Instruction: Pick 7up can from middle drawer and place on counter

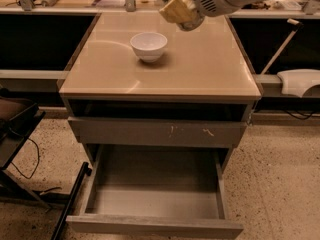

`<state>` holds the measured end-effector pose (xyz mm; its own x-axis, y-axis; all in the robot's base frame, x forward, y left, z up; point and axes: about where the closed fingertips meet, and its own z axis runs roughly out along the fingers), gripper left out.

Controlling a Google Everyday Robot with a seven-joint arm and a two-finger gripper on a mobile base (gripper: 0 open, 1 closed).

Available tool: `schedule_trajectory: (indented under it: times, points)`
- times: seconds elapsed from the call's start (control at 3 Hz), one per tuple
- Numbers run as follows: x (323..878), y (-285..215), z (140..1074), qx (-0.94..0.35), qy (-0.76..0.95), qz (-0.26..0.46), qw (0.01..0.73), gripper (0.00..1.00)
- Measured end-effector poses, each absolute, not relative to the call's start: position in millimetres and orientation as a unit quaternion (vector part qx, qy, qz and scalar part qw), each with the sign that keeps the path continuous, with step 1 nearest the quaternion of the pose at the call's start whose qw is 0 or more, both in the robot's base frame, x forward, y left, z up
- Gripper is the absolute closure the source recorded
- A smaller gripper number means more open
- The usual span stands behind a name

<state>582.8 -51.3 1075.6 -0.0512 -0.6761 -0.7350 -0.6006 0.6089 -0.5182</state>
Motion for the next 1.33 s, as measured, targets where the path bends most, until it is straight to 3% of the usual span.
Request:
schedule_trajectory:
  times: [0.67, 1.33]
  points:
    - [723.5, -46.5, 998.8, -0.441, 0.781, -0.013, 0.441, 1.00]
    - [780.7, -95.6, 1024.9, -0.336, 0.805, 0.028, 0.488, 1.00]
